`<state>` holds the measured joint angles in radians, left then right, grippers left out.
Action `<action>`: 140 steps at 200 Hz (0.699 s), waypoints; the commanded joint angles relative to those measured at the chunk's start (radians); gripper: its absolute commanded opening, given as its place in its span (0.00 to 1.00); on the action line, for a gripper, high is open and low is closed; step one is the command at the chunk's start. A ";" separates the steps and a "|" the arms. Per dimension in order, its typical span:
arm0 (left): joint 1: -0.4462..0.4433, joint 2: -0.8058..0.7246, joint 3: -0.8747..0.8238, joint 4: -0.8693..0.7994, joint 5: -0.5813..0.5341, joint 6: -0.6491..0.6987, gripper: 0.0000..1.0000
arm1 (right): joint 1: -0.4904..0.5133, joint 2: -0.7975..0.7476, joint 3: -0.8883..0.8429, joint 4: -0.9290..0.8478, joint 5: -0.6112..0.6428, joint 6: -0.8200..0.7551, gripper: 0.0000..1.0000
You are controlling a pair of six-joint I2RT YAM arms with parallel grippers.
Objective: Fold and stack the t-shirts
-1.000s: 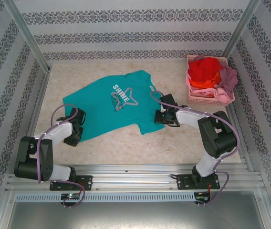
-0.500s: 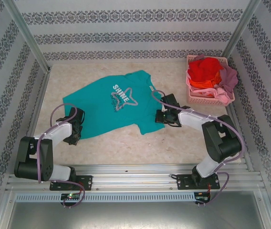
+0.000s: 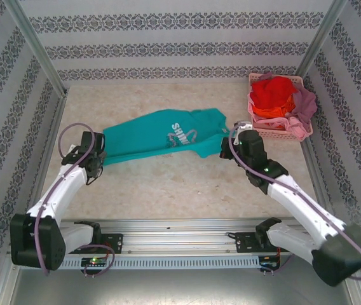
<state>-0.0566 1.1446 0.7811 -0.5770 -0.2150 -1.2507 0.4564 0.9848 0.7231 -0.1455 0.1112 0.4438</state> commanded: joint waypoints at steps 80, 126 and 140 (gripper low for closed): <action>0.012 0.229 0.291 0.040 0.014 0.230 0.00 | -0.119 0.262 0.301 -0.035 -0.038 -0.077 0.00; 0.025 0.592 0.679 0.048 0.006 0.307 0.00 | -0.185 0.623 0.624 0.046 -0.110 -0.130 0.00; 0.036 0.674 0.835 0.026 0.008 0.327 0.00 | -0.197 0.692 0.741 0.064 -0.132 -0.142 0.00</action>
<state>-0.0498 1.7271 1.4113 -0.5510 -0.1776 -1.0046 0.2779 1.6054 1.2915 -0.1638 0.0402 0.3420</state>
